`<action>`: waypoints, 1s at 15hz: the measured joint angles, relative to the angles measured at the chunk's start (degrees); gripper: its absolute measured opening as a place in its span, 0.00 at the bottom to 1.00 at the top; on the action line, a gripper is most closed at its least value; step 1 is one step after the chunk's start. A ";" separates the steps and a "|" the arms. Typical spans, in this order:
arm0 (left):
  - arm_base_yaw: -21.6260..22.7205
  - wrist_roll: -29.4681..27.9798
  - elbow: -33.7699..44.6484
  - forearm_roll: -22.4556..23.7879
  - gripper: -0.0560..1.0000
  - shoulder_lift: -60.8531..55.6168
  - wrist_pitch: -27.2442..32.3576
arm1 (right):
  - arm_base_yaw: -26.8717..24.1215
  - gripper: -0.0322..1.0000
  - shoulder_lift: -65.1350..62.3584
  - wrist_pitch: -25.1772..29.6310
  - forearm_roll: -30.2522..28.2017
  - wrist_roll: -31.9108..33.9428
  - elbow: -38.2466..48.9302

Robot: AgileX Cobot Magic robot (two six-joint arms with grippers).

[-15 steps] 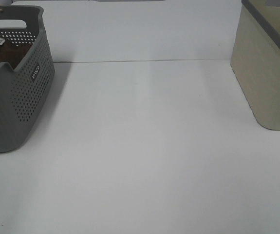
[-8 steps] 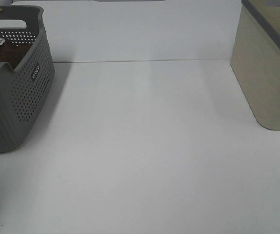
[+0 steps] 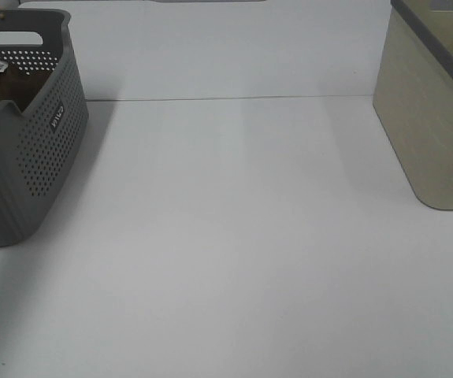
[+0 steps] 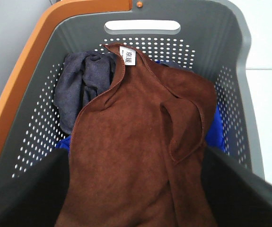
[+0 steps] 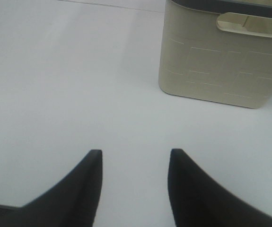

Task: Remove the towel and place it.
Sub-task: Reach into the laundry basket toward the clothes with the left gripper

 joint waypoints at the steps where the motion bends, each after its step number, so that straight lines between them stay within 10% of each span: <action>1: 0.00 -0.23 -4.47 0.11 0.75 4.93 2.23 | 0.00 0.45 0.00 0.00 0.00 0.00 0.00; 9: 2.86 -0.17 -43.14 0.40 0.71 35.24 19.88 | 0.00 0.45 0.00 0.00 0.00 0.00 0.00; 15: 5.33 -0.11 -59.01 -2.01 0.71 48.87 19.60 | 0.00 0.45 0.00 0.00 0.00 0.00 0.00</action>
